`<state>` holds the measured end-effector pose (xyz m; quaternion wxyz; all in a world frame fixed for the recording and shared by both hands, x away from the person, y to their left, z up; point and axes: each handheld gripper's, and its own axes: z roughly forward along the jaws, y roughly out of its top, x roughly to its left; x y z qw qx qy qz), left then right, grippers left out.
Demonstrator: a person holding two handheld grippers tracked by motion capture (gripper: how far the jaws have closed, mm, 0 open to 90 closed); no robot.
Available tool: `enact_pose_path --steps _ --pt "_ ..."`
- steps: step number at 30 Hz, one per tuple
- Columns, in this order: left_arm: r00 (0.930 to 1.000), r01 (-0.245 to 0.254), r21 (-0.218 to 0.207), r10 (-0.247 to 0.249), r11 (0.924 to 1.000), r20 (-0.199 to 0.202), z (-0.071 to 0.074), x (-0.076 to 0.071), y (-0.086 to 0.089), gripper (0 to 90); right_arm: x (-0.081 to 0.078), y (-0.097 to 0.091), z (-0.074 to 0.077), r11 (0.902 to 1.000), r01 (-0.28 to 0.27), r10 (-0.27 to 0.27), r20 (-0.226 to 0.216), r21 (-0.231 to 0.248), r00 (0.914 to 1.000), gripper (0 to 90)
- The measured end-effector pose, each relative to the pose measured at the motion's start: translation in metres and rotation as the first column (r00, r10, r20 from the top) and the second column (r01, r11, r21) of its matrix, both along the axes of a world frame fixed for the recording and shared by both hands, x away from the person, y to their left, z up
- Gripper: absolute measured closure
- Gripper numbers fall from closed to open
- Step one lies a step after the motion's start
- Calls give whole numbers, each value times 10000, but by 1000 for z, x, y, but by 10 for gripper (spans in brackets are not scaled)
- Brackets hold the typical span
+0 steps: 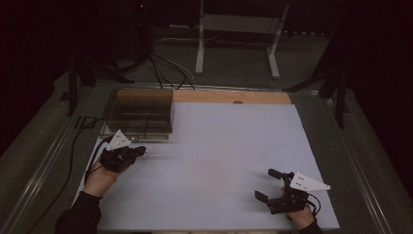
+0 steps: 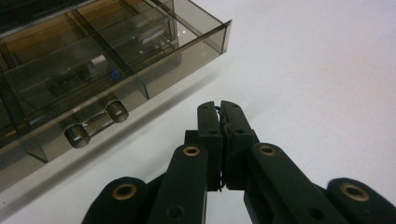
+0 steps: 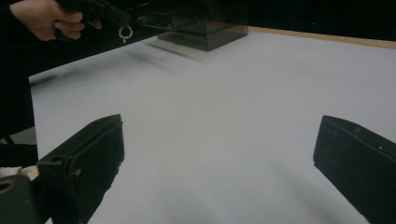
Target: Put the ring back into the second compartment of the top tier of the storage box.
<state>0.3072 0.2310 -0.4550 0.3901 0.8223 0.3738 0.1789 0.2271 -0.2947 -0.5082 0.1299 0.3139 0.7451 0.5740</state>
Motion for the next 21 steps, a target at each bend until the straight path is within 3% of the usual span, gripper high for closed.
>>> enact_pose_path --steps 21 --pt "9997 162 -270 -156 9995 205 19 0 4 899 0 0 0 10000 4 -3 50 -46 10000 18"
